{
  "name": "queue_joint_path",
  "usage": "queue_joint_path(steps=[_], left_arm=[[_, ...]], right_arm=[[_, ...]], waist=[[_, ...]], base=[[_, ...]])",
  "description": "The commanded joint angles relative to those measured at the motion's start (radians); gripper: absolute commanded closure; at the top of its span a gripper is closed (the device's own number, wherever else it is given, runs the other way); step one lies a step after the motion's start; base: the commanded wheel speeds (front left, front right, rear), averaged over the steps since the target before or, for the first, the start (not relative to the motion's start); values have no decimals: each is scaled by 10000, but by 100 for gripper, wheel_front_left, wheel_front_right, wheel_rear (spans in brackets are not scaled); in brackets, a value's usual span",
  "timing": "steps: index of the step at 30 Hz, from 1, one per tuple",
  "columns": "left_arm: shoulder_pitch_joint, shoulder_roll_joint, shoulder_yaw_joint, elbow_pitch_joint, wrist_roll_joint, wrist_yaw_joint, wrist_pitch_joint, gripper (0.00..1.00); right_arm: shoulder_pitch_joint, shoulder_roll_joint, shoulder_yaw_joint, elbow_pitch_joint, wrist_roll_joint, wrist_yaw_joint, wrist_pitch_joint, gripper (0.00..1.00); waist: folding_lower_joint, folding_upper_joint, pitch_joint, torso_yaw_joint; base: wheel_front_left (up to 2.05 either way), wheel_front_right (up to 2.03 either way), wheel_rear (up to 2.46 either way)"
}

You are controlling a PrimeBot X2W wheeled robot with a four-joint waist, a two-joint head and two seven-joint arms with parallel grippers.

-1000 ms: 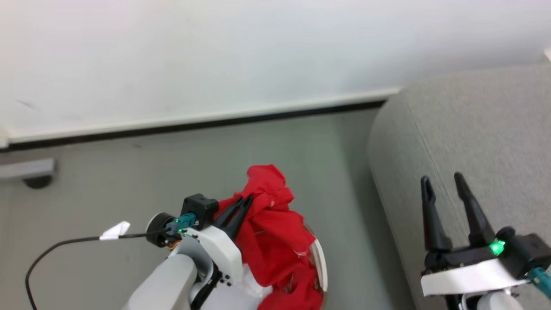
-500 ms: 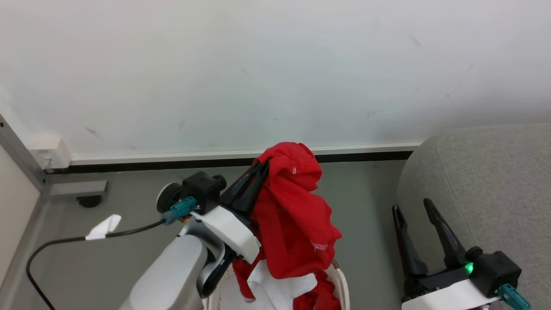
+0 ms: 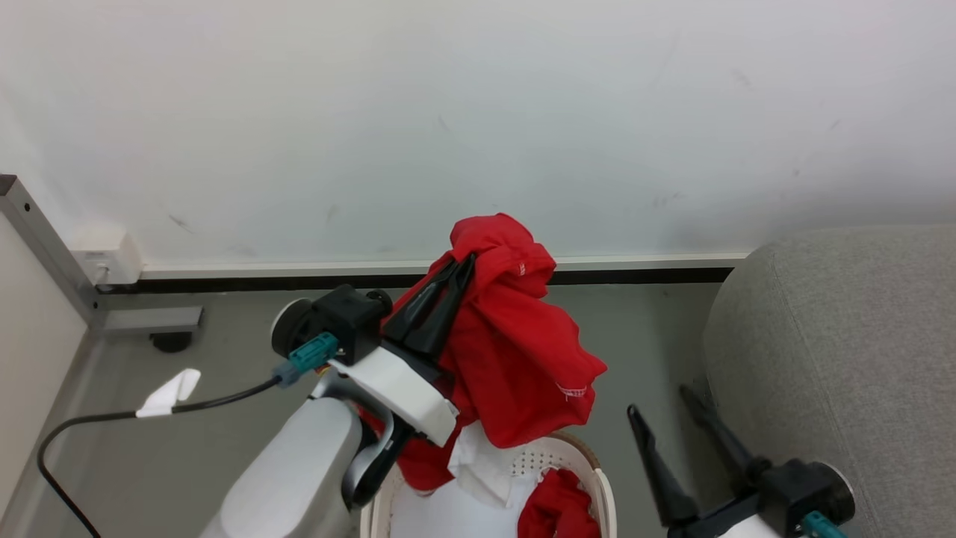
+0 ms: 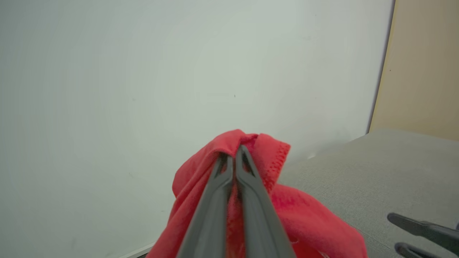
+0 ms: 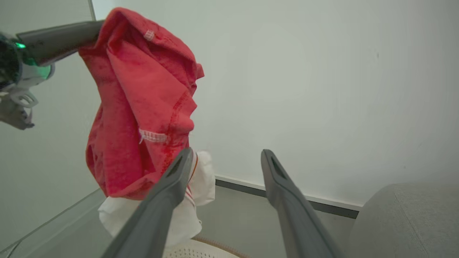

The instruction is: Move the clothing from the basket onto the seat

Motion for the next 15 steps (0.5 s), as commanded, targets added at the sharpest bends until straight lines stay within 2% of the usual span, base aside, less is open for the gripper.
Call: queue_joint_path(steps=[1,10,15], left_arm=[[-102,51,-45,-193,-130,-40,51,100],[-80,-180,-532,-991,-266,-205,327,100],[24,-319,-879,-1409,-384,-298,521,100]], right_arm=[[-216,-274,369,347,-96,-21,4,0],[-1490,-872,2629,2615,335,-21,3,0],[-1985,-907,3215,3473,563,-21,3,0]], waist=[[1,-1,33,38],[1,-1,90,407],[1,-1,82,780]], base=[[0,0,0],[0,0,0],[0,0,0]])
